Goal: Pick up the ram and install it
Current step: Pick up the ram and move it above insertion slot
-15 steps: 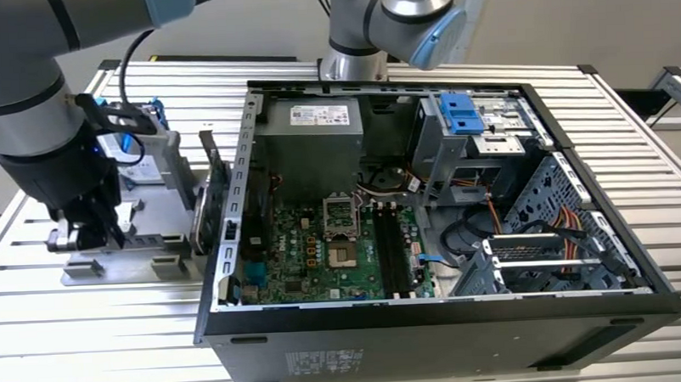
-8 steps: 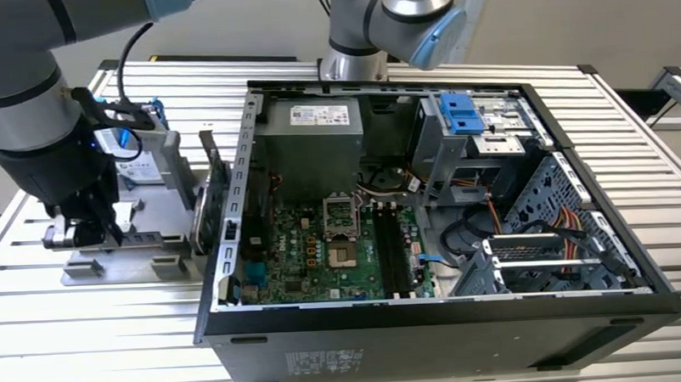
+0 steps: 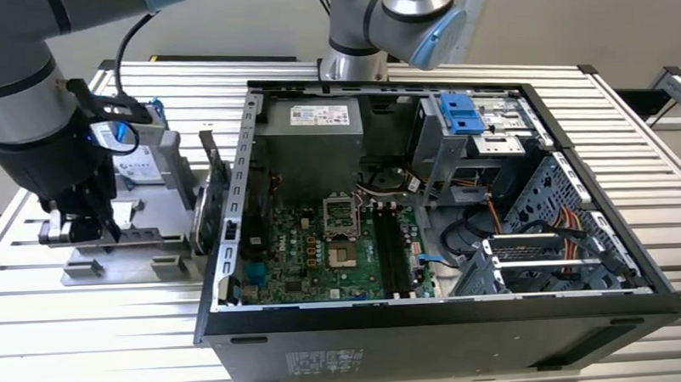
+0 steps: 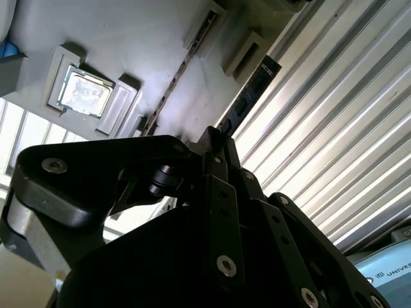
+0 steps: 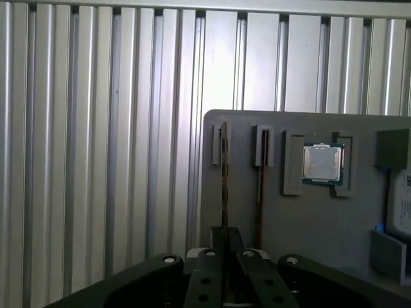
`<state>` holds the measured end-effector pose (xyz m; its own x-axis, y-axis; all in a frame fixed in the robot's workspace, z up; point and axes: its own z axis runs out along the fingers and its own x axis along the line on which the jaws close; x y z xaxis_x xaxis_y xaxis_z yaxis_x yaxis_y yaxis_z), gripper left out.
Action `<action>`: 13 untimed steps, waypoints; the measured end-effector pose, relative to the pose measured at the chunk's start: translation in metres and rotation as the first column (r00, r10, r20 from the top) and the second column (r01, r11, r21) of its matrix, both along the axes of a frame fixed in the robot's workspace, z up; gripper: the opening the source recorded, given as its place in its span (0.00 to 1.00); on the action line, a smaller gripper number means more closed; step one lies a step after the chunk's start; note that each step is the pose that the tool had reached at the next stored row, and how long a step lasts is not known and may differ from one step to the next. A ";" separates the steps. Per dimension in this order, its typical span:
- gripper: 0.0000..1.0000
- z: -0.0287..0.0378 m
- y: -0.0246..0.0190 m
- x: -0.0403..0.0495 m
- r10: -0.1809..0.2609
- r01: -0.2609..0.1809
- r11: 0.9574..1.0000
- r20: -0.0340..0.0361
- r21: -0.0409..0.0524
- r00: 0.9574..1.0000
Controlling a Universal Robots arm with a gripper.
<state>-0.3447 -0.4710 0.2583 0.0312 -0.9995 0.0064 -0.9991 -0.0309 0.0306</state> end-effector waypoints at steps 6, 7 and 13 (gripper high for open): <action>0.00 0.0050 0.0000 0.0000 0.000 0.000 1.000 0.000 0.000 1.000; 0.00 0.0059 0.0000 0.0000 0.000 0.000 1.000 0.000 0.000 1.000; 0.00 0.0110 0.0000 0.0000 0.000 0.000 1.000 0.000 0.000 1.000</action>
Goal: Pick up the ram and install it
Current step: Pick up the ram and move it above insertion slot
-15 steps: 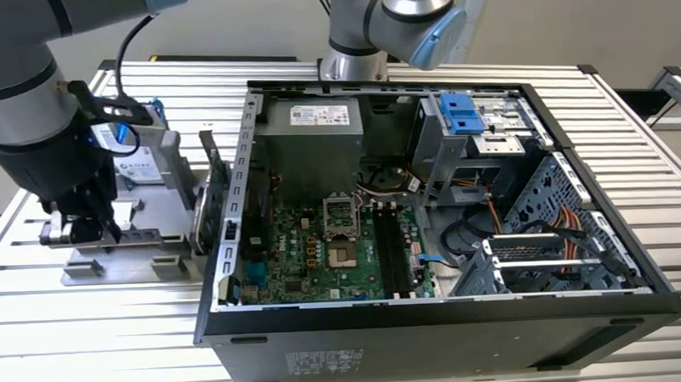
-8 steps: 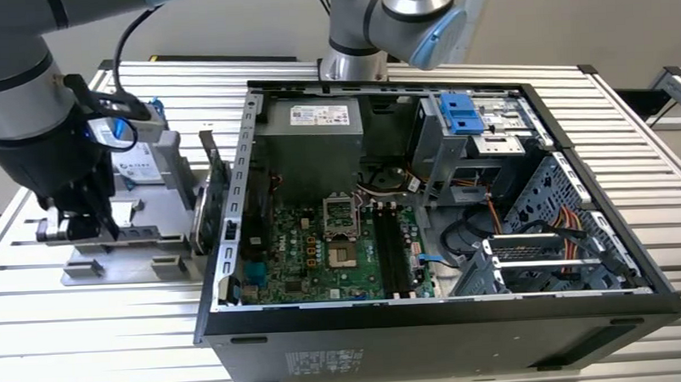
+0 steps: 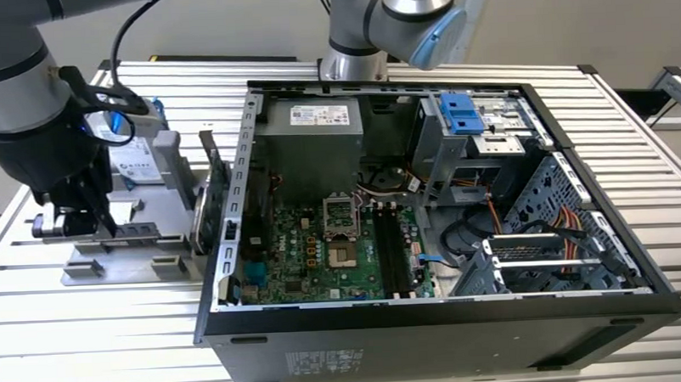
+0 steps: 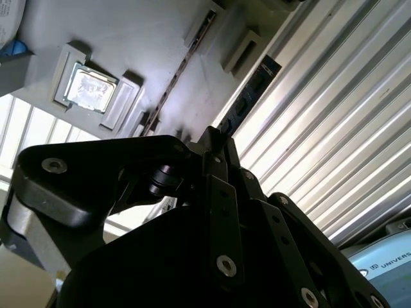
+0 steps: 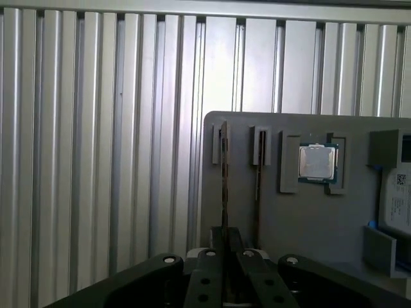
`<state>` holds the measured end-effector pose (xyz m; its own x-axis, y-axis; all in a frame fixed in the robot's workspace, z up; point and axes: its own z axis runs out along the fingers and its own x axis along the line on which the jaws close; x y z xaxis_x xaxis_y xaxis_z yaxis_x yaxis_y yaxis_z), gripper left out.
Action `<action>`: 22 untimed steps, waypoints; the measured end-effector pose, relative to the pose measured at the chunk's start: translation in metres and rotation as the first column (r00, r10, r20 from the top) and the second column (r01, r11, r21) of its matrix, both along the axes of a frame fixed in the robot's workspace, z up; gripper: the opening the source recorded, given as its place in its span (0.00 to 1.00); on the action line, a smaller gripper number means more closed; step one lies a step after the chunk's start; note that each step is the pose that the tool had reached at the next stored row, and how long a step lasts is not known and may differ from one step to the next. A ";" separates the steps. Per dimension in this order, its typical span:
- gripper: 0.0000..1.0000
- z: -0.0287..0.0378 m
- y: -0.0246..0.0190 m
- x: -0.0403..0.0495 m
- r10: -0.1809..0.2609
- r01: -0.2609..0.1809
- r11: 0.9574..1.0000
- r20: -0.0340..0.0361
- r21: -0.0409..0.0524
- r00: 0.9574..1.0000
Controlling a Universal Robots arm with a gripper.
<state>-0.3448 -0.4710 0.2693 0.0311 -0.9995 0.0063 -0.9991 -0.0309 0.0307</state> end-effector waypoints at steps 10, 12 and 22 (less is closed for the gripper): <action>0.00 0.0079 0.0000 0.0000 0.000 0.000 1.000 0.000 0.000 1.000; 0.00 0.0094 0.0000 0.0000 0.000 0.000 1.000 0.000 0.000 1.000; 0.00 0.0169 -0.0001 0.0001 0.000 0.000 1.000 0.000 0.000 1.000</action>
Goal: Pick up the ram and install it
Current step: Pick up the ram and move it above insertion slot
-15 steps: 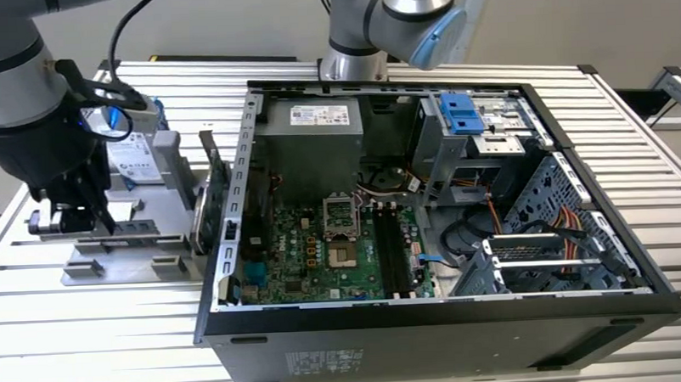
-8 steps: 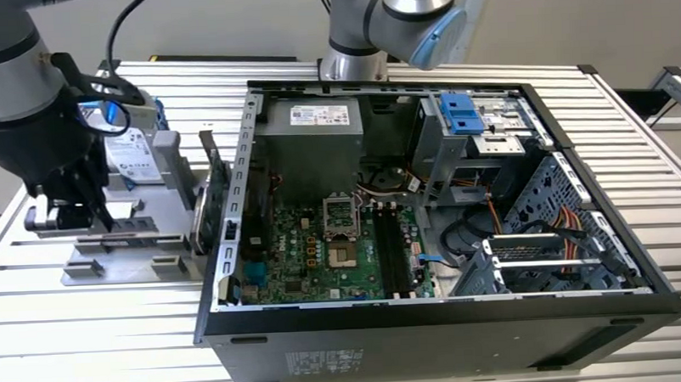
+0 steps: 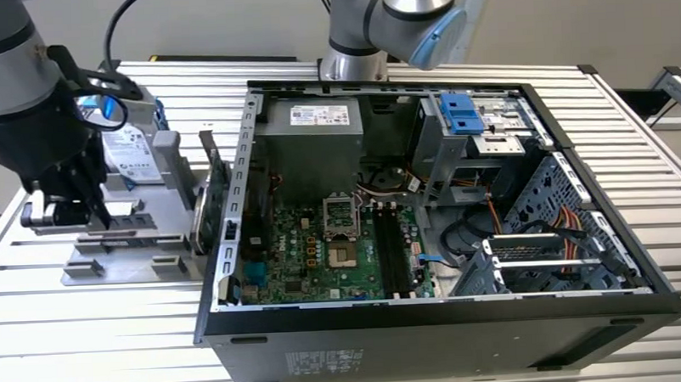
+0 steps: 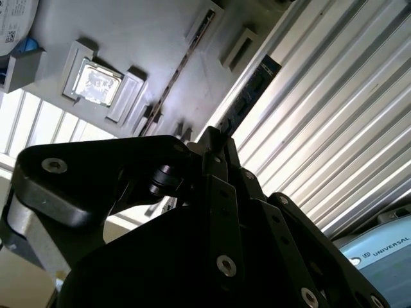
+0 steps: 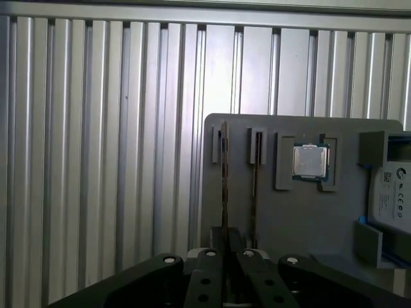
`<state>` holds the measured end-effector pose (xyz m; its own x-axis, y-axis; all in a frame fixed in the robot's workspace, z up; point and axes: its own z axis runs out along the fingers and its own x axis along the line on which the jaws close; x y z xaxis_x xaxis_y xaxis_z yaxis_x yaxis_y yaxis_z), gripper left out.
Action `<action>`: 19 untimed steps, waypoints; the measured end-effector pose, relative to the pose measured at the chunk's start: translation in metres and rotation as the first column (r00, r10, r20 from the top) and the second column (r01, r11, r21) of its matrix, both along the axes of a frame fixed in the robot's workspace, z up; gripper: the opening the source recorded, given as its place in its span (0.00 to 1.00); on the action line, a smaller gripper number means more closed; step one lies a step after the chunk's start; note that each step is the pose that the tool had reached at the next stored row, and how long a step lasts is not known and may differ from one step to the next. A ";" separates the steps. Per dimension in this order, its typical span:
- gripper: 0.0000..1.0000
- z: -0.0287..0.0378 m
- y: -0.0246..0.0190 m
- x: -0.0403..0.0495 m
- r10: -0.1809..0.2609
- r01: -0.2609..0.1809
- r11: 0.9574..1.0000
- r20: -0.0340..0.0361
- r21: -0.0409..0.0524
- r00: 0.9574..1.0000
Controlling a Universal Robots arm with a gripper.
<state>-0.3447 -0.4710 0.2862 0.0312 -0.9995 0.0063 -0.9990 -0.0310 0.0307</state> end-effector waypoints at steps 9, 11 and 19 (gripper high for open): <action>0.00 0.0074 0.0001 -0.0001 0.000 0.000 1.000 0.000 0.001 1.000; 0.00 0.0093 0.0001 -0.0001 0.000 0.000 1.000 0.000 0.001 1.000; 0.00 0.0173 0.0001 0.0000 0.000 0.000 1.000 0.000 0.001 1.000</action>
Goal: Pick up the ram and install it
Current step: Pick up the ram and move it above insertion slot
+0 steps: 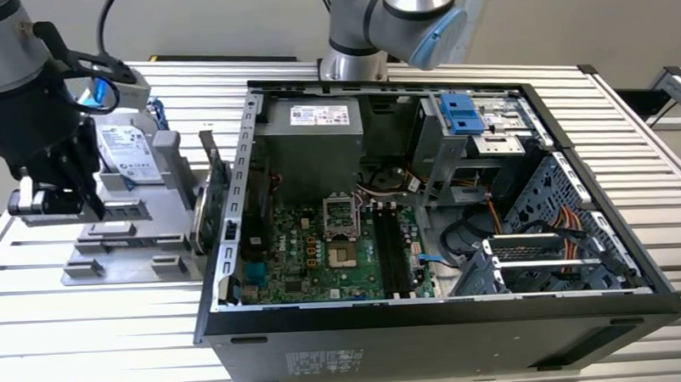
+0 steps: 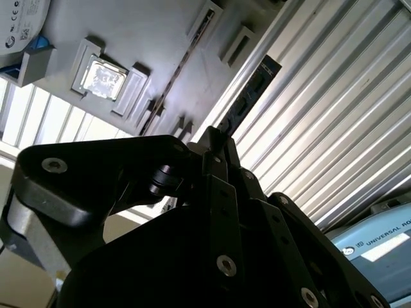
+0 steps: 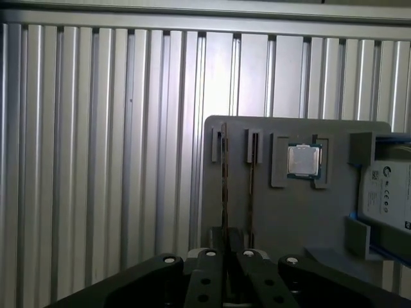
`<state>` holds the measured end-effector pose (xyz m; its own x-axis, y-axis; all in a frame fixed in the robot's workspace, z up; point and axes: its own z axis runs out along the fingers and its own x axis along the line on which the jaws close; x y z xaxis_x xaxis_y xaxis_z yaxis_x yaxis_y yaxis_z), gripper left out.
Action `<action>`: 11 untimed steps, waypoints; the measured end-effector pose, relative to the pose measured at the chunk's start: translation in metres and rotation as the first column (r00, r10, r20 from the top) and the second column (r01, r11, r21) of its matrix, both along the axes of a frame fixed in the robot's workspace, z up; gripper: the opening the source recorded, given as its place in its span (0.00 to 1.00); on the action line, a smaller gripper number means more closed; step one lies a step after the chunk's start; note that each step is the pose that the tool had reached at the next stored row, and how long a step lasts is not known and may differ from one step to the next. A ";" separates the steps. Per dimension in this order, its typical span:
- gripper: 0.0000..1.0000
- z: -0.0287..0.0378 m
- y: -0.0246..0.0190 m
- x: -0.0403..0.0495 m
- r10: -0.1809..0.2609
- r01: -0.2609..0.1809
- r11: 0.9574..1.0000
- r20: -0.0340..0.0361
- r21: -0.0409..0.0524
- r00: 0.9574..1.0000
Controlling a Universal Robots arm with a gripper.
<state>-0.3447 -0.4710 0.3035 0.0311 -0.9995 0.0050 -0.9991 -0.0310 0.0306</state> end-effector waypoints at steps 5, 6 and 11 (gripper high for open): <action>0.00 0.0051 0.0000 0.0000 0.000 0.000 1.000 0.000 0.001 1.000; 0.00 0.0063 0.0000 0.0000 0.000 0.000 1.000 0.000 0.001 1.000; 0.00 0.0115 0.0000 0.0000 0.000 0.000 1.000 0.000 0.003 1.000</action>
<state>-0.3448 -0.4710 0.3150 0.0312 -0.9995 0.0022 -0.9990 -0.0311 0.0306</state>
